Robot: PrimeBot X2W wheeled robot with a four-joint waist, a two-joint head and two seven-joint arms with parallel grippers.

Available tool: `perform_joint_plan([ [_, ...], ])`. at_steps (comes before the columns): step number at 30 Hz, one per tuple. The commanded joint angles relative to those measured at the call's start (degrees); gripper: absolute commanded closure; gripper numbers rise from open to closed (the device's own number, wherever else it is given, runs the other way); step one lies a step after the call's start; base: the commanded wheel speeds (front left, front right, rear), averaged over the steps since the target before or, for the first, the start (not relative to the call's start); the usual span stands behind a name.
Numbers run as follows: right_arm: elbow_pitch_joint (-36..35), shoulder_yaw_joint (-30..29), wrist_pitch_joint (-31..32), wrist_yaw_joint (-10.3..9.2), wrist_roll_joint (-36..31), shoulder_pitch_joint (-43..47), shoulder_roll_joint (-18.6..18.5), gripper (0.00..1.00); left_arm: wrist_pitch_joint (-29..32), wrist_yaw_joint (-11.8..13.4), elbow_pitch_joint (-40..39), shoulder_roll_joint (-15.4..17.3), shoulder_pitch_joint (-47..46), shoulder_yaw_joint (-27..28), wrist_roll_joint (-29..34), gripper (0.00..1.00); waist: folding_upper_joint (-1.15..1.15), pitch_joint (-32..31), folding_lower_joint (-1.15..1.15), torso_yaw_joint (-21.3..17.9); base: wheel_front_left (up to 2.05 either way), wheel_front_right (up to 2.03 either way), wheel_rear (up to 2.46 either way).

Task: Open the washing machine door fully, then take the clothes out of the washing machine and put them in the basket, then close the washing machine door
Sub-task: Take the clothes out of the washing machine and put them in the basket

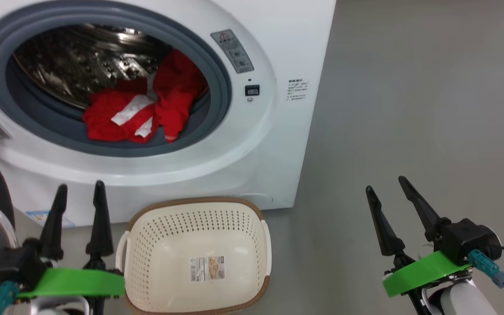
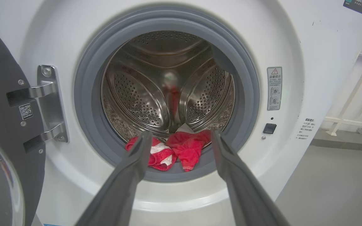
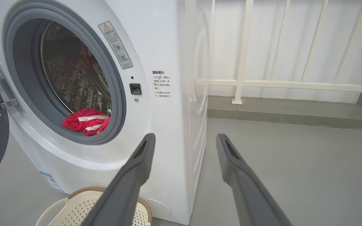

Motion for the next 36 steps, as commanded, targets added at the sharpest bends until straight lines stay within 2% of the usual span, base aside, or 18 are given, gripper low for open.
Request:
perform_joint_plan([
  [1, -1.7, 1.6, -0.4, 0.02, 0.5, -2.4, -0.6, 0.0, -0.7, 0.2, -0.6, 1.2, -3.5, 1.9, 0.2, 0.0, 0.0, 3.2, 0.0, 0.7, 0.0, 0.0, 0.0],
  [24, -4.3, 2.2, -0.4, 0.02, 0.7, -8.7, -2.6, 0.0, -0.7, -1.6, 15.0, 1.1, -29.9, 2.4, 2.2, 0.0, 0.0, 17.8, 0.0, 0.7, 0.0, 0.0, 0.0],
  [36, -3.9, 2.7, -0.4, 0.02, 2.0, -11.1, -2.8, 0.0, -0.7, -1.2, 26.7, 3.6, -43.0, 0.9, 6.2, 0.0, 0.0, 23.1, 0.0, -0.6, 0.0, 0.0, 0.0],
])
